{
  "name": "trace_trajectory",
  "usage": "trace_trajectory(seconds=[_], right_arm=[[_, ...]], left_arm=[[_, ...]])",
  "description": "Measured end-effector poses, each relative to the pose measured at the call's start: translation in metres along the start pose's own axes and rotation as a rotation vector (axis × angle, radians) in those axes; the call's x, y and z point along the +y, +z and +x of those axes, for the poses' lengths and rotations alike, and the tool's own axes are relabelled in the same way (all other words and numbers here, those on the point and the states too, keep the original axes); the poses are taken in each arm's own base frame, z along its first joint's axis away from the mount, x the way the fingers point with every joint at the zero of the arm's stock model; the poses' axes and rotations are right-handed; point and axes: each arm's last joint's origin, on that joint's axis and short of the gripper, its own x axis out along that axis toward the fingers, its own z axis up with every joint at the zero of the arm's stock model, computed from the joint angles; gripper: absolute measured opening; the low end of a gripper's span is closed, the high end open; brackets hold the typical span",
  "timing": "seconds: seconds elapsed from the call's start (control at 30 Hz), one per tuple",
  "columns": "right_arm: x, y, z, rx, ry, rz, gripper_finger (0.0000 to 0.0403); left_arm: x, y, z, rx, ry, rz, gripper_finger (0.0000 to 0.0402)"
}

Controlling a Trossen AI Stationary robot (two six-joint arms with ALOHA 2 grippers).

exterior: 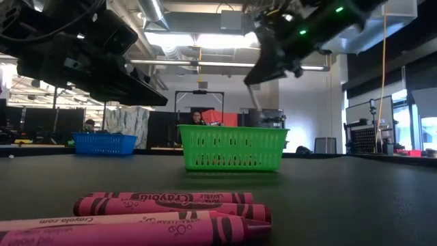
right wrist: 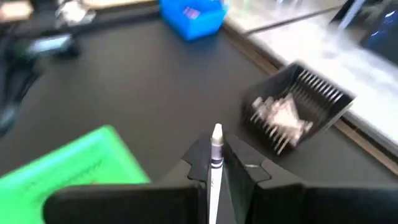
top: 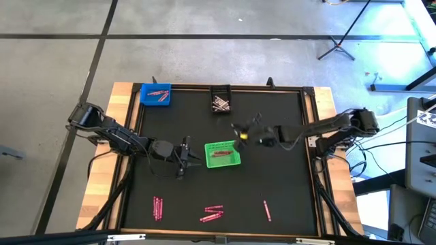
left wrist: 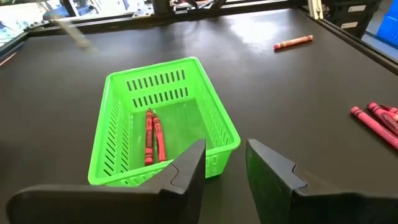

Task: Sort crayons
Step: Put the white crayon into the black bin

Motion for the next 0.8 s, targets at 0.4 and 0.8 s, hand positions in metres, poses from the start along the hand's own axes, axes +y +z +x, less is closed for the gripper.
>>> trace_trajectory(seconds=[0.4,0.8], right_arm=[[-0.081,0.017,0.073,-0.178,-0.03,0.13,0.003],[-0.129,-0.011,0.121,-0.189,-0.132,0.201,0.003]], left_arm=[[0.002,-0.001,0.0,0.006,0.075,0.001,0.0105],[0.002,-0.001,0.0,0.0,0.096,-0.075,0.0105]])
